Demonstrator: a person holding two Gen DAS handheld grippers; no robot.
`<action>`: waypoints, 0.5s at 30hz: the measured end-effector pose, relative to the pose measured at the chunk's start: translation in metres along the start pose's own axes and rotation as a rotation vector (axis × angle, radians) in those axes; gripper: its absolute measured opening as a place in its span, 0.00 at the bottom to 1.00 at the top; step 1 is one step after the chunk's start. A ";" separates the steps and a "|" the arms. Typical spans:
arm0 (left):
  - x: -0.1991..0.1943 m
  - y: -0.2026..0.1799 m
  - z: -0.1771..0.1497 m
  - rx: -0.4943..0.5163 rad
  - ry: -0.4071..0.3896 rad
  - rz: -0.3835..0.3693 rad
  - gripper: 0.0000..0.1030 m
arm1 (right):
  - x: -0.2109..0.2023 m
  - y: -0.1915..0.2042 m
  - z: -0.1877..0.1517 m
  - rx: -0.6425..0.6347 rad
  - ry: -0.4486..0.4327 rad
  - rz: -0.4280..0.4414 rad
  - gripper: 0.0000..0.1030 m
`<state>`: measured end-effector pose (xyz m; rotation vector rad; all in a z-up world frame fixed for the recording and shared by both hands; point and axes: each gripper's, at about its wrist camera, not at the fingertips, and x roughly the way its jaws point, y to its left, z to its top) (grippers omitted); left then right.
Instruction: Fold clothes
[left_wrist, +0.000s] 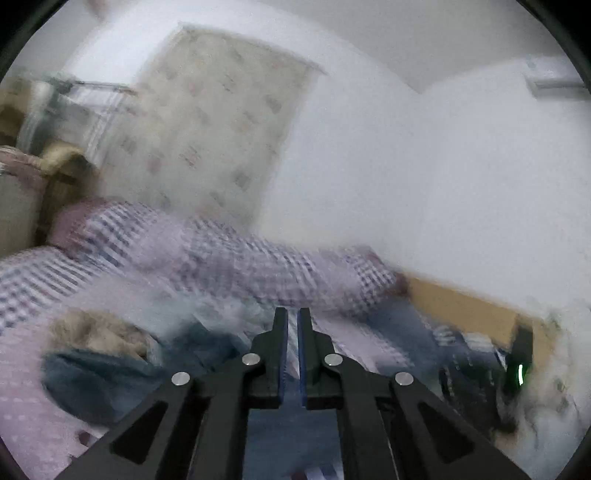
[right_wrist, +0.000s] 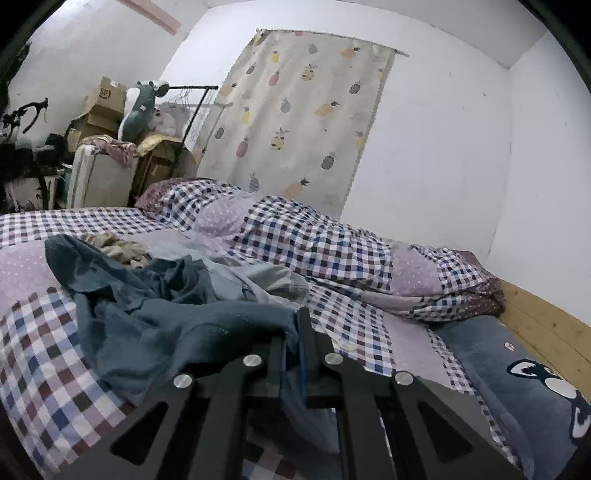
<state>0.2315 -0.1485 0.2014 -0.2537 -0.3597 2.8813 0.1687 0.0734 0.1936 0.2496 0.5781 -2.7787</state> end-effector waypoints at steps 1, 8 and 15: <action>0.010 -0.007 -0.008 0.044 0.060 -0.016 0.03 | -0.002 0.002 0.001 0.005 -0.001 0.005 0.03; 0.045 -0.086 -0.086 0.470 0.236 0.021 0.77 | -0.003 -0.006 0.013 0.095 -0.014 0.046 0.03; 0.070 -0.138 -0.152 0.781 0.254 0.103 0.79 | -0.010 -0.018 0.016 0.160 -0.027 0.076 0.03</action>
